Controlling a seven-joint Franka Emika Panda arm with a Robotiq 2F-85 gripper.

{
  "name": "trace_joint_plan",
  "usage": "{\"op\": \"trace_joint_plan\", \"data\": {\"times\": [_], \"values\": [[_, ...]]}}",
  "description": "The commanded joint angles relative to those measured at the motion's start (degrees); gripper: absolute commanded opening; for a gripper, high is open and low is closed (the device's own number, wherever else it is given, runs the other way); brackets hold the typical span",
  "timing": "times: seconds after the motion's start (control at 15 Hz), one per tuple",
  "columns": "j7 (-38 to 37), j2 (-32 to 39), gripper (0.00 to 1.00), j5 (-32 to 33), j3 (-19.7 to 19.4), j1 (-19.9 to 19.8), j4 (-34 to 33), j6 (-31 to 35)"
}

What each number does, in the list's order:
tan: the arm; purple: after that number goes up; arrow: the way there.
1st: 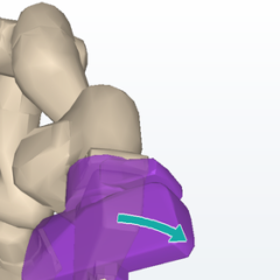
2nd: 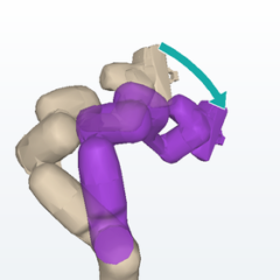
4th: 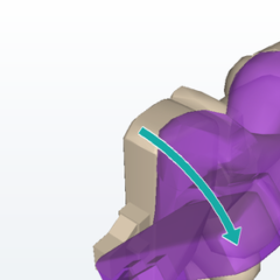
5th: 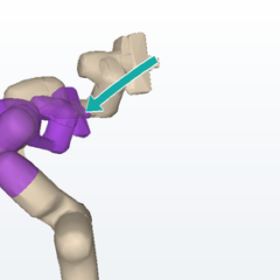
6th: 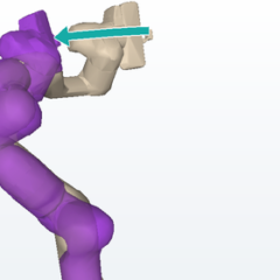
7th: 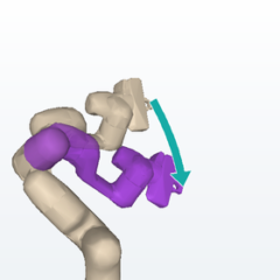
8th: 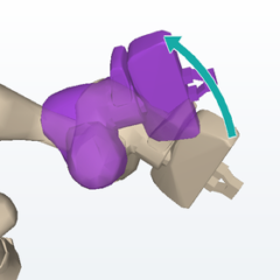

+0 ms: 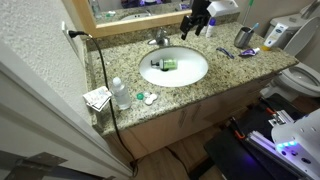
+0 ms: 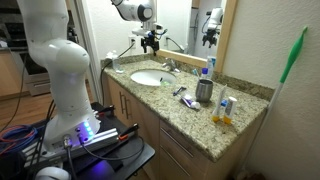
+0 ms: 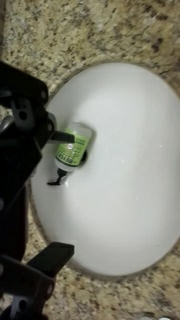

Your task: Open the tap

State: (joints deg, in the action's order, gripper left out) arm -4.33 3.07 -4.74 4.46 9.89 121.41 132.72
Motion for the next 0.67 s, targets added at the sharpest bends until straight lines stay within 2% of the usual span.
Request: {"op": "trace_joint_plan", "data": {"times": [0.0,0.07,0.33,0.4,0.6], "values": [[-1.7,2.5,1.00,0.8,1.0,-0.9,-3.2,0.3],[-2.3,4.3,1.00,1.0,1.0,-0.8,-5.4,0.2],[-2.3,4.3,1.00,1.0,1.1,-0.8,-5.1,0.2],[-3.7,6.4,1.00,1.6,0.8,-0.9,-6.5,-0.5],[-5.6,13.5,1.00,0.6,0.6,-1.0,-11.6,6.4]]}}
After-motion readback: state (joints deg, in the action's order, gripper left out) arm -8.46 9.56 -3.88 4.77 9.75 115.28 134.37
